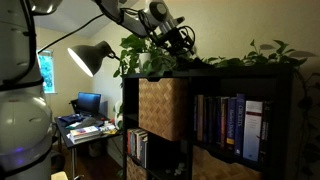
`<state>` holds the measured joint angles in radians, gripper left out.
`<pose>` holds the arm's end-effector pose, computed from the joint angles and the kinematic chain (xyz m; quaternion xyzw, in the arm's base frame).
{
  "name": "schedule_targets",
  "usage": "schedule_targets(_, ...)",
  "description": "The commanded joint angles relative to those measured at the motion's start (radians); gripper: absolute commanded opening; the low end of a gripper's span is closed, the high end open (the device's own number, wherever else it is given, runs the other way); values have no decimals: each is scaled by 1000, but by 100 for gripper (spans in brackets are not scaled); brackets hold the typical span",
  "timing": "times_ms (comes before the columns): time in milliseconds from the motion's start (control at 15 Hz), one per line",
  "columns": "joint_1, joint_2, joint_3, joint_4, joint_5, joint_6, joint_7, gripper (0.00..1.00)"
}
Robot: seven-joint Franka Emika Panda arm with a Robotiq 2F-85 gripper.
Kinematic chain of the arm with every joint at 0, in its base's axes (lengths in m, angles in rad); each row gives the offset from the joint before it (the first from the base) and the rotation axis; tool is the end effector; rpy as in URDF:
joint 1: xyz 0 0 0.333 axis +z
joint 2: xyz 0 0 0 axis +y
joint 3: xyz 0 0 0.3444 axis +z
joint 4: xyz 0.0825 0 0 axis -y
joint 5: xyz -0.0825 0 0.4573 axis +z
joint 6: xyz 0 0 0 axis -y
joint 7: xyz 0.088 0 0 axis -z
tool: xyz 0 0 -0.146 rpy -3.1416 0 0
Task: Partially pull out the basket from the shelf, remove socks from it and put them on top of the shelf, and then push the basket back into the shelf
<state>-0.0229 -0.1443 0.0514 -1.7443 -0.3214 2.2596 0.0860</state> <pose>0.6510 0.0030 0.6963 0.9347 0.0303 0.3276 0.1348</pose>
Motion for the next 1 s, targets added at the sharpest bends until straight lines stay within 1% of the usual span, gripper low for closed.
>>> schedule_targets(0,21,-44,1,17,44,-111,-45,100)
schedule_targets(400,54,-121,22,-30,77,-242,-60,100)
schedule_targets(667,69,-167,31,-70,111,-282,-52,100)
schedule_targets(933,77,-223,31,-147,157,-309,-50,100)
